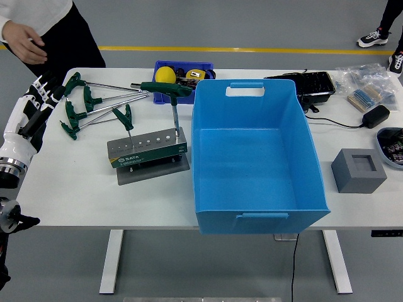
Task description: Lift tool from toolbox,place it in box,lift tool from toolbox,place it in box
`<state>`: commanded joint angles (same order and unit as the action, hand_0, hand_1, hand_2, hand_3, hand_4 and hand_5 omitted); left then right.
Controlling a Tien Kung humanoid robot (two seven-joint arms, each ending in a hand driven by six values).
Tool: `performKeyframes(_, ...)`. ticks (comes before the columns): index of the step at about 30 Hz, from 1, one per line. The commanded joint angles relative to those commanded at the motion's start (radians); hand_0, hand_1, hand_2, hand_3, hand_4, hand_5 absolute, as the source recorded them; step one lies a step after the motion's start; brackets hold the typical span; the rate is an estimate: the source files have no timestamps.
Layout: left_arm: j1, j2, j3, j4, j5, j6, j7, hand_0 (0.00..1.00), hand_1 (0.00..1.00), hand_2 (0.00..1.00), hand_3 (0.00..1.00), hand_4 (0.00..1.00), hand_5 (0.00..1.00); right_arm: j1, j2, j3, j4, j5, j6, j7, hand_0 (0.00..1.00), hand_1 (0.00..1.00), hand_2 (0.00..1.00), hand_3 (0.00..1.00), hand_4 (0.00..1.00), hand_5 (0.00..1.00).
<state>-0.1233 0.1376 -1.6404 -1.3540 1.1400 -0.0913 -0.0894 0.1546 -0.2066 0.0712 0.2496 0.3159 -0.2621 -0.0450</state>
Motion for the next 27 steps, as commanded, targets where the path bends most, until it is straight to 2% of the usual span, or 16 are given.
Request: performKeyframes(27,-0.014,0.006,0.005,-0.003,-0.003,0.007,0.004,0.998,0.998,0.998,0.996,0.931,0.998,0.001,-0.001,-0.002,0.0,0.001,0.001,0.001,0.722,0.701,0.748,0.563,0.796,0.719)
